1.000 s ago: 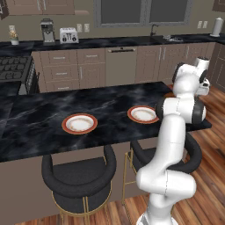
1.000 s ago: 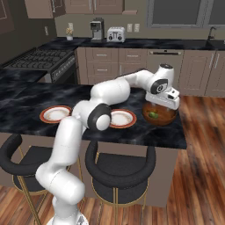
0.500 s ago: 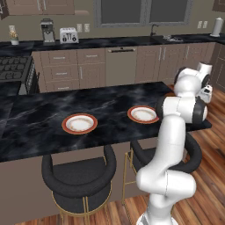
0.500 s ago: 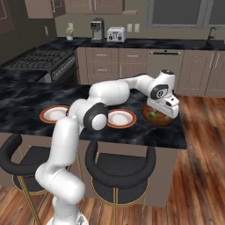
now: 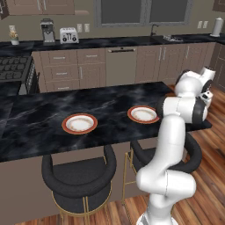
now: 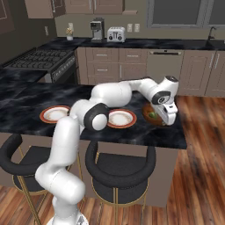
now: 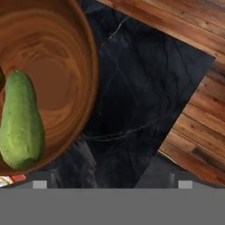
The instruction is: Pick the chicken drumstick and cucumber from their plates and place them in the bowl. Then put the bowl in the fridge.
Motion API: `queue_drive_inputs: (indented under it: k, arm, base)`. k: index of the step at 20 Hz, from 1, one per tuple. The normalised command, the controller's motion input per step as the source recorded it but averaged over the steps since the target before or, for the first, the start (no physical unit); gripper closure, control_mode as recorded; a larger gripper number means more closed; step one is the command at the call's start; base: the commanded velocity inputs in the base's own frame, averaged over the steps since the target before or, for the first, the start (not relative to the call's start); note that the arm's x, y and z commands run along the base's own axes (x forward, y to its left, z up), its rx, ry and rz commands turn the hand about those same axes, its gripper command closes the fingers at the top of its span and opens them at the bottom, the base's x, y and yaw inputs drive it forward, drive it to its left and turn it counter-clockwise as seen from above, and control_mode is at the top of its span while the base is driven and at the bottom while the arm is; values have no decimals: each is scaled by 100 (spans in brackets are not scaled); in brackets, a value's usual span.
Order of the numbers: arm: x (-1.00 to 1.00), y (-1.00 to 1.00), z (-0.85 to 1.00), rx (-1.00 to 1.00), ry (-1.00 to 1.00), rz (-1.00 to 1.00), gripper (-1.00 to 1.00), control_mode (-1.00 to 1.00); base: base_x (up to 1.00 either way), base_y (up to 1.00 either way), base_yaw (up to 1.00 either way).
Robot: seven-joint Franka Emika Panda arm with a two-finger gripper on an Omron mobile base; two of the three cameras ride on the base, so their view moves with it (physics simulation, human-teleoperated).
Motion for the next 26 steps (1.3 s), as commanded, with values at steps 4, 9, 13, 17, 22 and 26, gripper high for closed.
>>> queue_drive_inputs:
  k: [4,9,13,17,22,26]
  arm:
    - [31,0,-27,10,-5,-25,-100,-100]
    - [38,-3,-18,5,-1,-13,-100,-100]
    - [38,-7,-22,0,0,-9,-100,-100]
    - [39,-13,-20,0,0,-7,-100,-100]
    - [27,-17,-21,1,0,-4,-100,-100]
    - [-7,-8,-14,2,-1,-2,100,-100]
  base:
    - [0,0,0]
    - [0,0,0]
    - [0,0,0]
    - [0,0,0]
    - [0,0,0]
    - [0,0,0]
